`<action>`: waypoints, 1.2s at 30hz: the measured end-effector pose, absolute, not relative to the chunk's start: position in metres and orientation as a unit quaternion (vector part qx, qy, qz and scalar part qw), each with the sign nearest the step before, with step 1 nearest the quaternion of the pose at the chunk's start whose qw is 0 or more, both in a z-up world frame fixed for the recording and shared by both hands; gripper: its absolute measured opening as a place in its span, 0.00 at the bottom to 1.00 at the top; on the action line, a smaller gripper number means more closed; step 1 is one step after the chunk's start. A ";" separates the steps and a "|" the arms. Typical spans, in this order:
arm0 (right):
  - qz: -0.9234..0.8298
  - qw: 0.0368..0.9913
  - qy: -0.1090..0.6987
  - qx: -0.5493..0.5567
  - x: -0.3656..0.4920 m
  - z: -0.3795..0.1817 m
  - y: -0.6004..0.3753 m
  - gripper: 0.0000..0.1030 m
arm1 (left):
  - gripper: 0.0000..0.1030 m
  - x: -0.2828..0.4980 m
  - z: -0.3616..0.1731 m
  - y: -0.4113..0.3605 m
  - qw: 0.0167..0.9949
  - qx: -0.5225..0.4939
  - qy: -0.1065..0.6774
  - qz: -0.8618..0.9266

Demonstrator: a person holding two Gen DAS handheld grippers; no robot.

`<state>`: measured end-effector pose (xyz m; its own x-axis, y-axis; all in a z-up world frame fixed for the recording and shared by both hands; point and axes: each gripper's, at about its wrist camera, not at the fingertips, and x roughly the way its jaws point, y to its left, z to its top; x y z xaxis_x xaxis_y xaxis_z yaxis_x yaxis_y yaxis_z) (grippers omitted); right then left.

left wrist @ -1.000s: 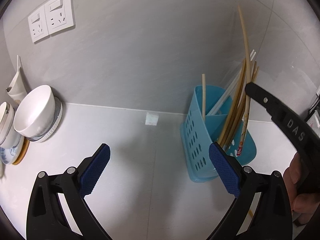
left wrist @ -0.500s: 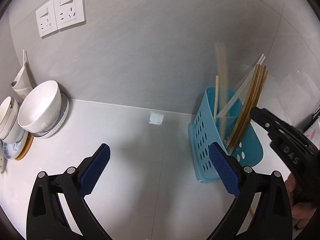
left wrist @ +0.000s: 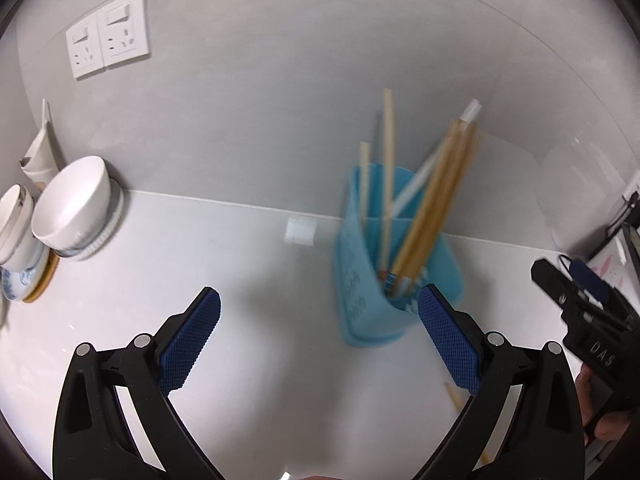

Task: Organize utensils
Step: 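Move both open tools back over the last chopsticks on the counter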

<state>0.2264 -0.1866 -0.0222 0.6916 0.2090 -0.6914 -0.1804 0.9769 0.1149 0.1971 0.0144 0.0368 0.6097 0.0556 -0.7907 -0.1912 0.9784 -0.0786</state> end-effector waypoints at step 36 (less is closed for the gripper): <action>-0.014 0.824 0.566 -0.009 0.078 -0.154 -0.341 0.85 | 0.94 0.139 -0.115 -0.182 0.780 -0.048 0.623 0.037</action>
<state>0.0777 -0.3415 -0.1543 0.3589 -0.0326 -0.9328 0.0123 0.9995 -0.0302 0.1388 -0.1817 -0.1150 0.2216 -0.0012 -0.9751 -0.1171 0.9927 -0.0279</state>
